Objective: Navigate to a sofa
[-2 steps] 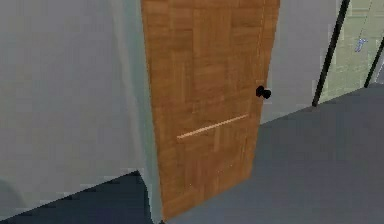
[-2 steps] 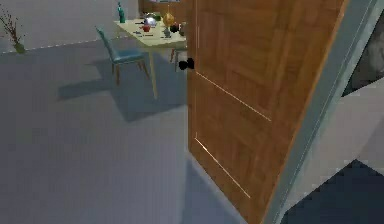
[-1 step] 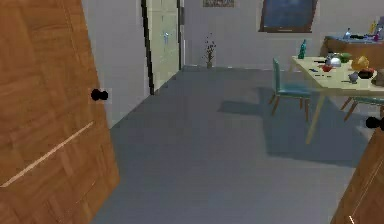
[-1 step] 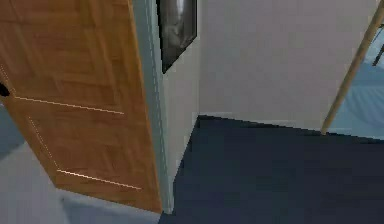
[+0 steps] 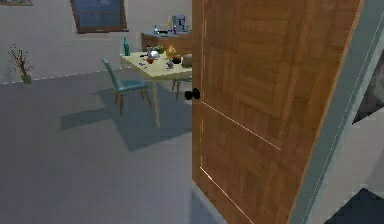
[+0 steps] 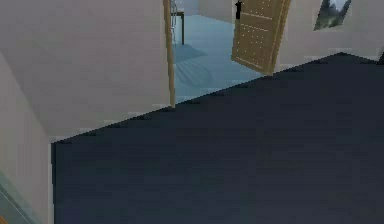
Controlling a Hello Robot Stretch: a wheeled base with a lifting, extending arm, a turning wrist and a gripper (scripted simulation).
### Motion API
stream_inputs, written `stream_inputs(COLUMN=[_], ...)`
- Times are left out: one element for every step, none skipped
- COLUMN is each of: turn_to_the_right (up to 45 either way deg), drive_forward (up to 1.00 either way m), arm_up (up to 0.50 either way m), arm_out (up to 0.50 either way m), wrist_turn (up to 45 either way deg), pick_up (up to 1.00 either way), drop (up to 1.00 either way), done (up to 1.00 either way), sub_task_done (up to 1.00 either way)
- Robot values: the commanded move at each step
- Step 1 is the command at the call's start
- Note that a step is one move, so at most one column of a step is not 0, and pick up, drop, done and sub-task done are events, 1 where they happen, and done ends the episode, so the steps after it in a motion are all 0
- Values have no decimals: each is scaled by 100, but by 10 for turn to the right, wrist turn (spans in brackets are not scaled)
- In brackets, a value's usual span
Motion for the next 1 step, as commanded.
stream_inputs(turn_to_the_right=[180], drive_forward=[0], arm_up=[0], arm_out=[0], wrist_turn=[0], pick_up=[0], drop=[0], done=[0], sub_task_done=[0])
